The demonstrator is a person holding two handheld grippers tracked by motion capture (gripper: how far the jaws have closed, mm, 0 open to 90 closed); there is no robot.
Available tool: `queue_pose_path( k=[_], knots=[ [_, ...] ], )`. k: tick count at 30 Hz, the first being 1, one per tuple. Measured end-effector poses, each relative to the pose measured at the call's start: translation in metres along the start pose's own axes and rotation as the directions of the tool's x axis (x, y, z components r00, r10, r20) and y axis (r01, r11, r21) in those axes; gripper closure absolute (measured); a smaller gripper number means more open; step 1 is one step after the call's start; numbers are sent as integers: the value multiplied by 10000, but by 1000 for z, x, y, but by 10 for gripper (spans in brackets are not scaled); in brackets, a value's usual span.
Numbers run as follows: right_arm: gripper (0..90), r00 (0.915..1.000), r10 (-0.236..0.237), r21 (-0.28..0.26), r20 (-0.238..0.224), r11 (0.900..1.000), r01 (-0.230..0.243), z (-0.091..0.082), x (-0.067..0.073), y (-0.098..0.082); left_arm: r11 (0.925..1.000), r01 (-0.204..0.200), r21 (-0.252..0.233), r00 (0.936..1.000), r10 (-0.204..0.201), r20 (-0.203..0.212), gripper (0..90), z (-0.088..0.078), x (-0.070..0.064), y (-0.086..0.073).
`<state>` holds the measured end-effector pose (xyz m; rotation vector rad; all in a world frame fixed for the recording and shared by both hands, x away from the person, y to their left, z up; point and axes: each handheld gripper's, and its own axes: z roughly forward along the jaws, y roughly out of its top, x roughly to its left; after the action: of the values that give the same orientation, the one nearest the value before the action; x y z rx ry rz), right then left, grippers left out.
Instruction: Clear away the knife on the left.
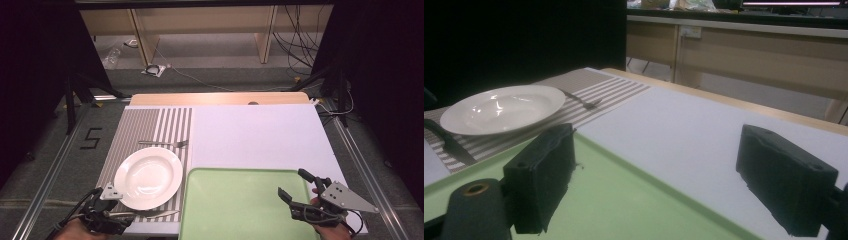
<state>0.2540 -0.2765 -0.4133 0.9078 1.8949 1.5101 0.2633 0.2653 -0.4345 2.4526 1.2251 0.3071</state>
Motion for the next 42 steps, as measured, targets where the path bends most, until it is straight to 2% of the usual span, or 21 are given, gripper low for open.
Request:
queue_pose_path(
  k=[1,7,12,23,26,32,33,36,37,39,42],
  knots=[
    [169,10000,9,6,-10,10000,-9,0,0,0,9997,-112,209,9999,113,-21,237,3,2,0],
    [169,10000,-3,95,-98,10000,4,0,1,0,9979,-195,621,9998,198,-41,250,9,7,2],
    [169,9999,10,59,-113,10000,-10,0,1,0,9928,-323,1155,9994,330,-45,275,19,11,6],
    [171,9999,9,112,-128,9999,-7,1,1,0,9860,-618,1551,9981,602,147,336,30,13,11],
    [172,9999,50,116,-95,9999,-49,0,0,0,9786,-853,1870,9963,822,246,361,36,14,14],
    [174,9999,11,189,-124,9998,-9,1,0,0,9736,-1052,2027,9944,1008,321,426,39,12,14],
    [174,9999,15,173,-132,9998,-13,1,0,0,9707,-1190,2087,9928,1138,365,439,39,11,15],
    [174,9999,14,202,-110,9998,-12,1,0,0,9701,-1225,2096,9924,1167,400,471,40,11,16],
    [175,9999,55,141,-114,9999,-53,1,0,0,9665,-1329,2198,9910,1266,427,482,41,11,17],
    [176,9999,47,137,-107,9999,-46,1,0,0,9649,-1394,2226,9901,1327,449,490,41,12,18],
    [177,9999,54,155,-125,9999,-52,1,-1,0,9585,-1674,2307,9856,1572,623,543,41,9,19]
  ],
)
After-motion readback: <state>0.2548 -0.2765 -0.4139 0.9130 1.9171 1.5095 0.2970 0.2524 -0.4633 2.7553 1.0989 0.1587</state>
